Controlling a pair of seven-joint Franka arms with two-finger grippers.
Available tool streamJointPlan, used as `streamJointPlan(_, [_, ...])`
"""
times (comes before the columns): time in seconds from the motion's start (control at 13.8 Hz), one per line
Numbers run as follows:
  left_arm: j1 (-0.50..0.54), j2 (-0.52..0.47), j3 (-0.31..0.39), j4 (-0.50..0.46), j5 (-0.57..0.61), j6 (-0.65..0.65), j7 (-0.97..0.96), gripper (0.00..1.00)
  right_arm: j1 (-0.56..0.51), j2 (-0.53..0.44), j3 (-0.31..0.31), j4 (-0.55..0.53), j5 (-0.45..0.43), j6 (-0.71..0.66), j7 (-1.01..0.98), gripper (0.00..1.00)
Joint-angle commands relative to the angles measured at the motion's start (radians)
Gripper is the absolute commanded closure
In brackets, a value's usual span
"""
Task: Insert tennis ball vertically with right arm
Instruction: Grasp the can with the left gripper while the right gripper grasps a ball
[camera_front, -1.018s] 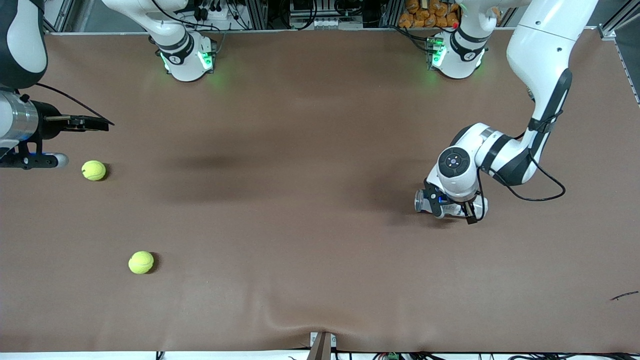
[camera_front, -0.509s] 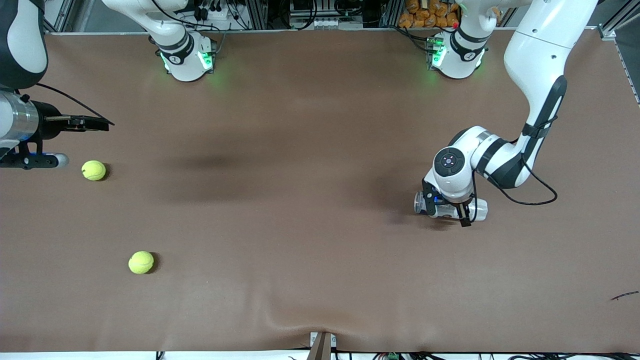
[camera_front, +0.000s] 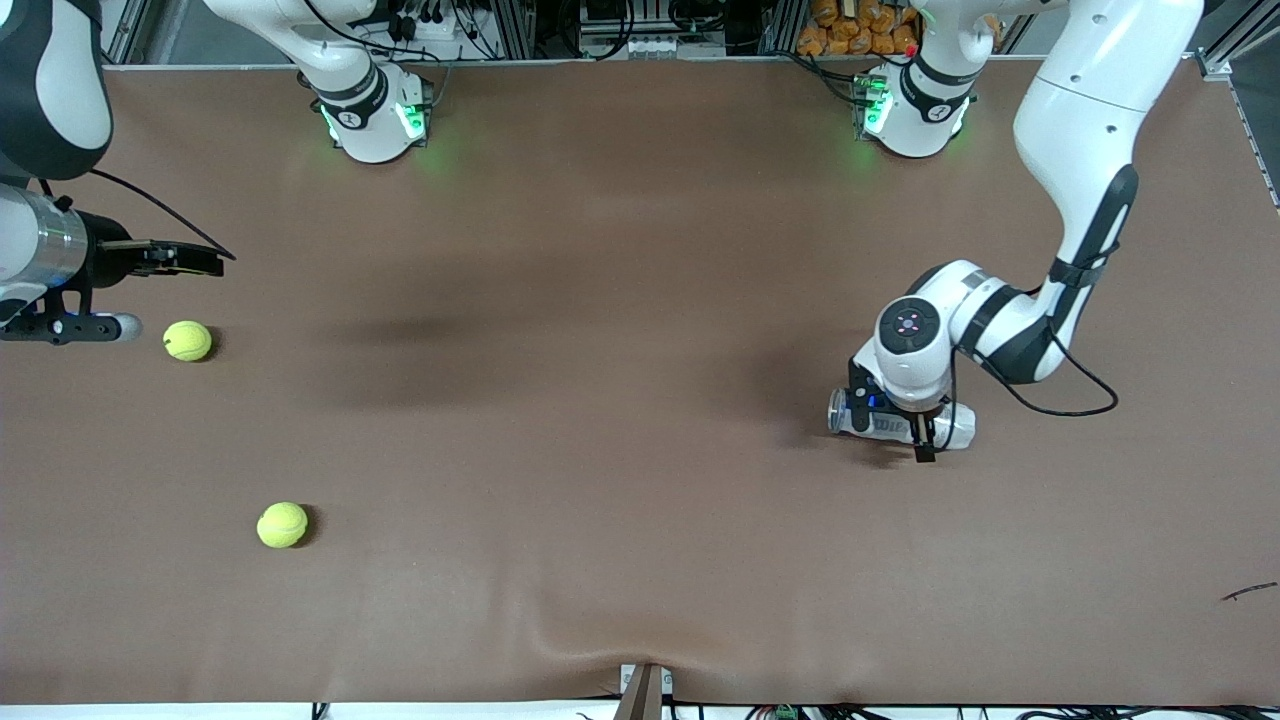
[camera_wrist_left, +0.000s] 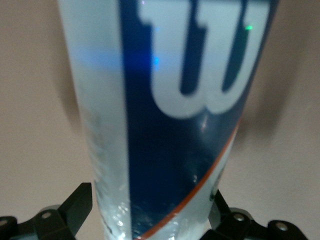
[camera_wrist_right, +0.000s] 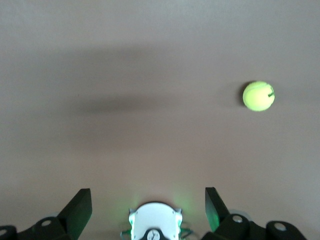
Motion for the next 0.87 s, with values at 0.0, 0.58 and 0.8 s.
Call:
streamJointPlan(0.0, [0.031,0.009,-0.006,-0.007,0.026,0.038,0.027,0.0,-0.018,-0.042,0.005,-0.062,-0.013,0.104,-0.004,0.0])
streamJointPlan(0.58, [0.021,0.024,-0.005,-0.003,0.04,0.038,0.053,0.12,-0.168,0.112,0.005,-0.062,-0.027,0.327,-0.038,0.0])
streamJointPlan(0.8, [0.02,0.024,-0.005,-0.003,0.04,0.038,0.053,0.2,-0.262,0.142,0.005,-0.148,-0.027,0.371,-0.07,0.0])
